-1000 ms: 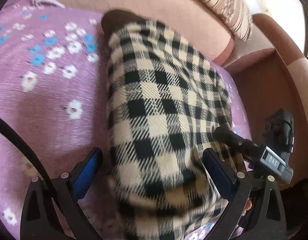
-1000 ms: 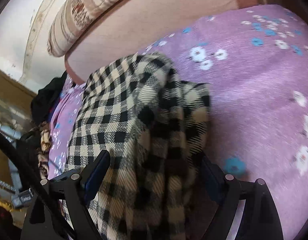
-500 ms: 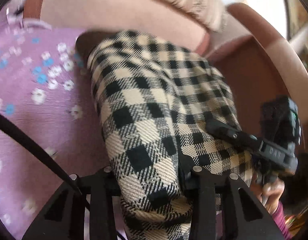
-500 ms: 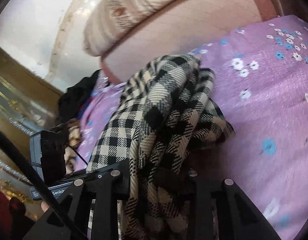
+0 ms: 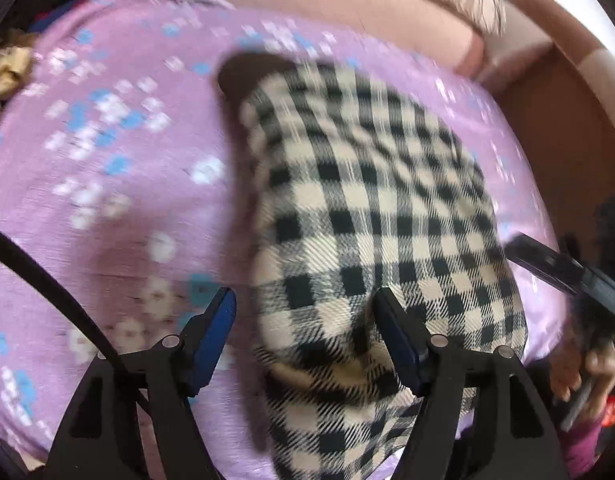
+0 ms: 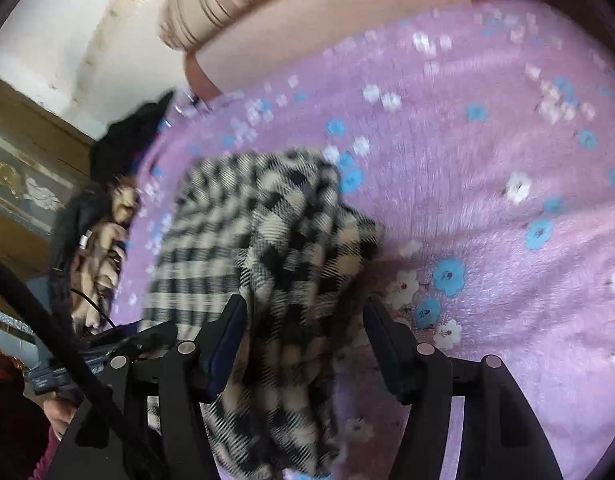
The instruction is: Fold large clothes
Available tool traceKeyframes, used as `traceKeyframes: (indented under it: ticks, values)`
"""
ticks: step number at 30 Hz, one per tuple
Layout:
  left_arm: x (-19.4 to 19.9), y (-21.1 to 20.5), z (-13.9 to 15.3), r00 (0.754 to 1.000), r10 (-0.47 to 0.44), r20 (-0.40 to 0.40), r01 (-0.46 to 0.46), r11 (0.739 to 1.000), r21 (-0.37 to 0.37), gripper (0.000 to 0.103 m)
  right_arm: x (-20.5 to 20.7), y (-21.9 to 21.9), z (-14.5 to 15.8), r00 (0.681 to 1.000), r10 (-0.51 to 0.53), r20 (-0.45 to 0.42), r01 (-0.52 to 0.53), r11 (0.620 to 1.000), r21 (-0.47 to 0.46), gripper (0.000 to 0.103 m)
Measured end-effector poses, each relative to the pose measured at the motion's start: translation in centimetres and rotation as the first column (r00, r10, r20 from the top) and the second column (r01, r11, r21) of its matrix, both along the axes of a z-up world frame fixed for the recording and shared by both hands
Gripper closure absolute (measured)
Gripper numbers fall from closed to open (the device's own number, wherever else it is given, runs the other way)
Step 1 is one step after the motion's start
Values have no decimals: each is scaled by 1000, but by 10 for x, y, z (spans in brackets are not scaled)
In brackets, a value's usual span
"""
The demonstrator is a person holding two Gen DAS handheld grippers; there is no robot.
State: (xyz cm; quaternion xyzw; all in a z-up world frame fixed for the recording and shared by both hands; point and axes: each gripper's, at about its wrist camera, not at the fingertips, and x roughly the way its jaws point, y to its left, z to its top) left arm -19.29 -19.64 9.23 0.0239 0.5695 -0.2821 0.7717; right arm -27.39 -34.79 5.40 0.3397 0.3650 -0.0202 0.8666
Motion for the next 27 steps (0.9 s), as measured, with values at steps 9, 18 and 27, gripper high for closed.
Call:
traceKeyframes:
  ticks: [9,18,27]
  values:
    - [-22,6,-3,990,50,133,-59,996,61,19,12,77,16,980,197,-14,-193,944,-268,44]
    - [-31,0,-30,982,53,183,-68,995,77,10,2,86,-24,975,180,-129,-214,912,-350,43]
    - [-34,-3,-25,977,57,204,-76,993,87,10,-24,87,-2,991,129,-43,-136,937,-321,43]
